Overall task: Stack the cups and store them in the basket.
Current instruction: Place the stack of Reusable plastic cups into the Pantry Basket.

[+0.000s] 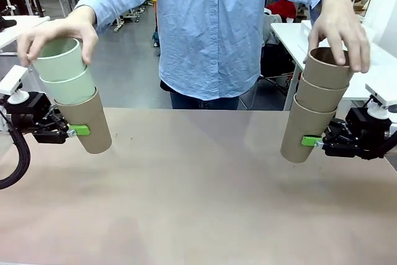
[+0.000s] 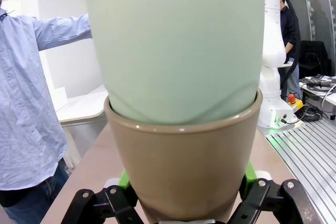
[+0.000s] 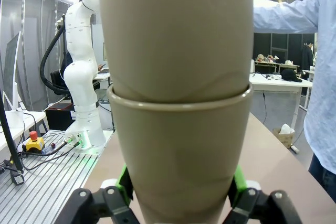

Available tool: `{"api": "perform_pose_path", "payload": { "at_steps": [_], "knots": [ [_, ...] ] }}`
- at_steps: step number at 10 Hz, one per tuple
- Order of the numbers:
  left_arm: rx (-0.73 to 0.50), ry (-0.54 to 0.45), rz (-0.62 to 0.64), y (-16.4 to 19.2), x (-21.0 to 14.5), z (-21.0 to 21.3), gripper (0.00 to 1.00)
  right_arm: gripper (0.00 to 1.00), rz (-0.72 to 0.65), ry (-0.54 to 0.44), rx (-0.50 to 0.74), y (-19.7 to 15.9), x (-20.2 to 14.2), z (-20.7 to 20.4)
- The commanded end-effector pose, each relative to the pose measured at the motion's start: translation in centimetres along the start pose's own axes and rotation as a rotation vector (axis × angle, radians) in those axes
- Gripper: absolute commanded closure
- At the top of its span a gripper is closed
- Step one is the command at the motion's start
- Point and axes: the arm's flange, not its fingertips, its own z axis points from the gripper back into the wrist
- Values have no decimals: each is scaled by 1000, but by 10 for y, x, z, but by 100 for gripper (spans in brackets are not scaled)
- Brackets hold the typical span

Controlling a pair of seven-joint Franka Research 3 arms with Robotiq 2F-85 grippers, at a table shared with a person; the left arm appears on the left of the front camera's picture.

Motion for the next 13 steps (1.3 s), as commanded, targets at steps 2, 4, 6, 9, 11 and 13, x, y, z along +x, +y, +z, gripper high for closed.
{"api": "perform_pose_path", "payload": {
  "at_steps": [2,4,6,9,11,13],
  "knots": [
    [-5,-7,-11,-1,4,-1,14,15,9,-3,1,0,4,0],
    [-5,-7,-11,-1,4,-1,14,15,9,-3,1,0,4,0],
    [-5,-7,-11,-1,4,-1,14,15,9,-3,1,0,4,0],
    [-5,-7,-11,-1,4,-1,14,15,9,-3,1,0,4,0],
    [-5,-7,-11,-1,4,-1,14,15,9,-3,1,0,4,0],
    [-5,-7,-11,-1,4,-1,14,15,9,-3,1,0,4,0]
  ]
}}
